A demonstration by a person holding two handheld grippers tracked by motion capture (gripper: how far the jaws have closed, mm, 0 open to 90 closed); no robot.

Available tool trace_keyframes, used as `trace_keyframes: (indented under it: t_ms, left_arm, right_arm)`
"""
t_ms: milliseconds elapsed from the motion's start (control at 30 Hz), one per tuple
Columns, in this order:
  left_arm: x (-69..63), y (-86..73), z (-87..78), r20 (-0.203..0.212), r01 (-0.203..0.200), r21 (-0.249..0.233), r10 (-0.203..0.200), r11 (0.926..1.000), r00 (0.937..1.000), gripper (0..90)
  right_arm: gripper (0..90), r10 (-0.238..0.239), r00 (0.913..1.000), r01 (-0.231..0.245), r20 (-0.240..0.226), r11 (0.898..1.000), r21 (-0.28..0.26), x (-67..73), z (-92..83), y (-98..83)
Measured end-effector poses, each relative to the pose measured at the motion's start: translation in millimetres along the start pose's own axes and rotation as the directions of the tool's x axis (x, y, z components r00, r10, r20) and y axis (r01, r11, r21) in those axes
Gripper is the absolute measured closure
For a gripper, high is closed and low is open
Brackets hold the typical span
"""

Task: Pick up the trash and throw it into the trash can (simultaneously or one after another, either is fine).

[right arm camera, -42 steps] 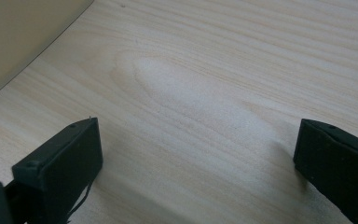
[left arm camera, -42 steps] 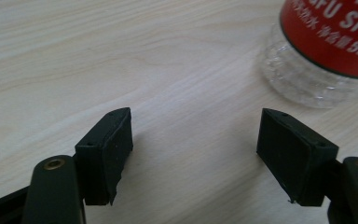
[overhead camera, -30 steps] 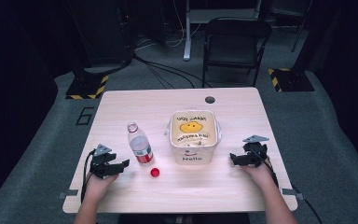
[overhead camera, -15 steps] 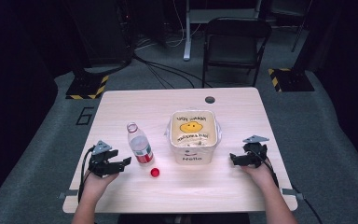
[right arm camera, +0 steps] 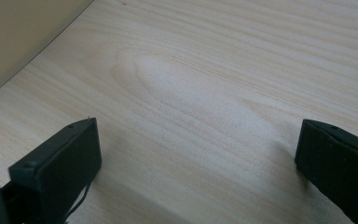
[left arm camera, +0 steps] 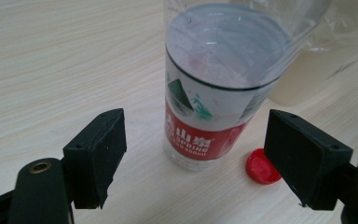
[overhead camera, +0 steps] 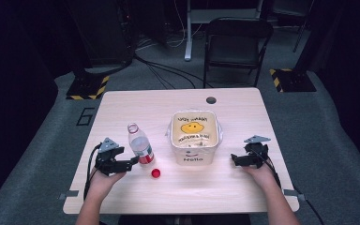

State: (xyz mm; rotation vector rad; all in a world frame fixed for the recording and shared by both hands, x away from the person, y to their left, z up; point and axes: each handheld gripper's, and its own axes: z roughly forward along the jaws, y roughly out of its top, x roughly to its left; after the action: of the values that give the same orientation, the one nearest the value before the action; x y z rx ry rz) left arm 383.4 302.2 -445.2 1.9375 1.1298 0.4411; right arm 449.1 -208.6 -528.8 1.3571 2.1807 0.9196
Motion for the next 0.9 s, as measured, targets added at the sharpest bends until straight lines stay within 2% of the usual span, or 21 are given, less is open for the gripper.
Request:
trace_keyframes:
  t_ms: [200,433,633,900]
  left_arm:
    - [-5.6,8.6,3.8,0.024,-0.003,-0.008,0.003,1.0,0.9997,18.7]
    - [-10.9,17.2,11.3,0.023,-0.027,0.0,0.027,0.9996,0.9994,17.2]
    - [-13.5,21.5,16.3,0.021,-0.026,0.01,0.025,0.9996,0.9995,16.3]
    - [-12.5,26.1,16.1,0.021,-0.015,-0.004,0.015,0.9999,0.9997,16.1]
  right_arm:
    - [0.0,0.012,0.9999,-0.012,-0.001,1.0,0.004,0.9,-0.1,0.5]
    - [0.0,0.0,1.0,0.0,-0.004,1.0,0.001,-0.1,0.5,0.7]
    - [0.0,-0.002,1.0,0.002,-0.007,1.0,0.001,-0.4,0.7,1.0]
    - [0.0,-0.003,0.9999,0.003,-0.01,1.0,0.001,-0.4,0.8,1.1]
